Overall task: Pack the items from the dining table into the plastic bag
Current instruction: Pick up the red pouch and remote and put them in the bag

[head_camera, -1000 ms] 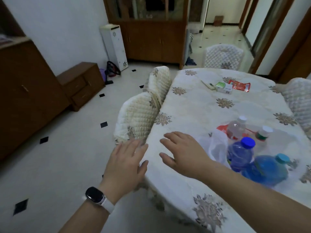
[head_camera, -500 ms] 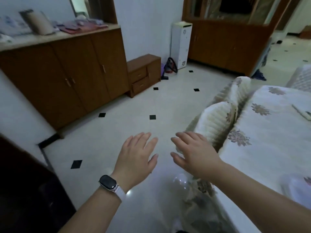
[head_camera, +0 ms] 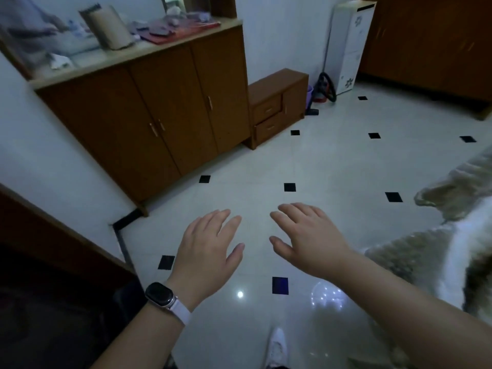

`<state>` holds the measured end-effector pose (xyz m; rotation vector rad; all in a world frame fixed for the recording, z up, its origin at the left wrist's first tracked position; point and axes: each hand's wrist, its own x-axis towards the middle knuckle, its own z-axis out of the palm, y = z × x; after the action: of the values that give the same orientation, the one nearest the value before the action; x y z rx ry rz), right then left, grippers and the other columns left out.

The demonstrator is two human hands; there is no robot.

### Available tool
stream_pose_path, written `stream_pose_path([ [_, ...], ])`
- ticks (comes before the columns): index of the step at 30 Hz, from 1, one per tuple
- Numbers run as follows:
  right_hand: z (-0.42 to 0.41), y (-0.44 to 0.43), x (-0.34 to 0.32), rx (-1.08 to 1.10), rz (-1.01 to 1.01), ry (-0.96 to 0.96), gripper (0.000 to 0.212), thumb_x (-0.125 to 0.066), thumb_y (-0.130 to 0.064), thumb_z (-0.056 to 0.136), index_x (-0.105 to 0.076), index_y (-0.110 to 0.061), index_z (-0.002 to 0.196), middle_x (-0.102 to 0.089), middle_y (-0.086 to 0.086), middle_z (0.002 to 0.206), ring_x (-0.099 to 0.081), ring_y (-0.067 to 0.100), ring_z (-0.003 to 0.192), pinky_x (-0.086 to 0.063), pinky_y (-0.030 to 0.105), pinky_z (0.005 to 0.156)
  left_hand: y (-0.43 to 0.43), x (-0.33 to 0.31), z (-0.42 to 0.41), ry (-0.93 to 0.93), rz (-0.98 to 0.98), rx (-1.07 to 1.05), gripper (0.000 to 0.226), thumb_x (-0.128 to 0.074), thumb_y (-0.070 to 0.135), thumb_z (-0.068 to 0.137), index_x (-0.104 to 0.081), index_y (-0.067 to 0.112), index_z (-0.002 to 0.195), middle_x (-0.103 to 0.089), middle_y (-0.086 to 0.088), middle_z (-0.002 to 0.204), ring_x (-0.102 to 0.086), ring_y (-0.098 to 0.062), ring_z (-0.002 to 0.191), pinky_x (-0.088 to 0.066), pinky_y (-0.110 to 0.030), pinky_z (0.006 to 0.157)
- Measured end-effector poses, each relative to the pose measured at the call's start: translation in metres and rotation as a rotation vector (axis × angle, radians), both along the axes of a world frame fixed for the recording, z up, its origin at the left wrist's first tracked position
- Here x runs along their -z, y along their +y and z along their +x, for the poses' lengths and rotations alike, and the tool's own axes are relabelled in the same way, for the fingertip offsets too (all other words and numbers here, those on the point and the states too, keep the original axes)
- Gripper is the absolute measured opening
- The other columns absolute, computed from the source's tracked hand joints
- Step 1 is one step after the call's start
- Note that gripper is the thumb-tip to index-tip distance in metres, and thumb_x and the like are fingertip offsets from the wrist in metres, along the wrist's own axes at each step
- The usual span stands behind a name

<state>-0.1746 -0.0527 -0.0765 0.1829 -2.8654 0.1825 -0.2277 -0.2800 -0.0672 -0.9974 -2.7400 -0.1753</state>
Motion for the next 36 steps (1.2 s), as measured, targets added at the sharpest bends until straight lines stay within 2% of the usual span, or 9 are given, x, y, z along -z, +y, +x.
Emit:
stream_pose_path([
  [4,-0.072,0.001,-0.01,-0.013,-0.015,0.025,0.046,-0.043,-0.05,0.085,-0.063,-0.018,0.112,-0.065,0.002,0.113,-0.061,0.025,0.104,-0.048,0.038,0.088,0.002,-0.014,-0.069,0.024,-0.004,-0.017,0.052,-0.045,0.047,0.091,-0.058,0.017,0.131,-0.06,-0.006,0.131,-0.057,-0.026,0.119,-0.047,-0.042,0.097],
  [12,-0.175,0.012,-0.015,0.02,-0.012,0.036,0.044,-0.047,-0.049,0.085,-0.063,-0.017,0.112,-0.064,0.003,0.116,-0.06,0.026,0.107,-0.047,0.038,0.09,0.012,-0.017,-0.182,0.033,0.02,0.022,0.051,-0.046,0.047,0.091,-0.058,0.018,0.131,-0.059,-0.006,0.132,-0.055,-0.026,0.121,-0.045,-0.041,0.099],
  [20,-0.286,0.028,-0.009,0.222,0.036,0.009,0.046,-0.043,-0.051,0.086,-0.062,-0.019,0.114,-0.063,0.001,0.118,-0.059,0.026,0.11,-0.046,0.039,0.091,0.036,0.006,-0.332,0.019,0.122,0.218,0.049,-0.049,0.043,0.089,-0.061,0.016,0.127,-0.061,-0.008,0.128,-0.057,-0.028,0.117,-0.047,-0.045,0.098],
  [25,-0.358,0.03,-0.027,0.373,0.079,0.031,0.045,-0.043,-0.049,0.085,-0.065,-0.019,0.109,-0.065,0.002,0.115,-0.06,0.026,0.107,-0.047,0.039,0.091,0.058,-0.001,-0.438,0.03,0.186,0.336,0.048,-0.051,0.042,0.088,-0.063,0.015,0.125,-0.062,-0.009,0.126,-0.058,-0.03,0.115,-0.046,-0.042,0.095],
  [30,-0.384,0.062,-0.038,0.554,0.098,0.062,0.046,-0.045,-0.049,0.086,-0.064,-0.017,0.112,-0.065,0.002,0.117,-0.06,0.026,0.108,-0.045,0.038,0.091,0.117,-0.008,-0.504,0.033,0.246,0.516,0.047,-0.052,0.041,0.088,-0.063,0.014,0.125,-0.062,-0.009,0.125,-0.057,-0.028,0.114,-0.044,-0.04,0.094],
  [36,-0.381,0.131,-0.026,0.757,0.101,0.062,0.047,-0.045,-0.049,0.087,-0.065,-0.015,0.112,-0.065,0.004,0.115,-0.061,0.029,0.105,-0.047,0.039,0.088,0.216,-0.003,-0.534,0.005,0.256,0.709,0.047,-0.056,0.04,0.086,-0.064,0.014,0.124,-0.062,-0.01,0.125,-0.058,-0.029,0.113,-0.042,-0.04,0.096],
])
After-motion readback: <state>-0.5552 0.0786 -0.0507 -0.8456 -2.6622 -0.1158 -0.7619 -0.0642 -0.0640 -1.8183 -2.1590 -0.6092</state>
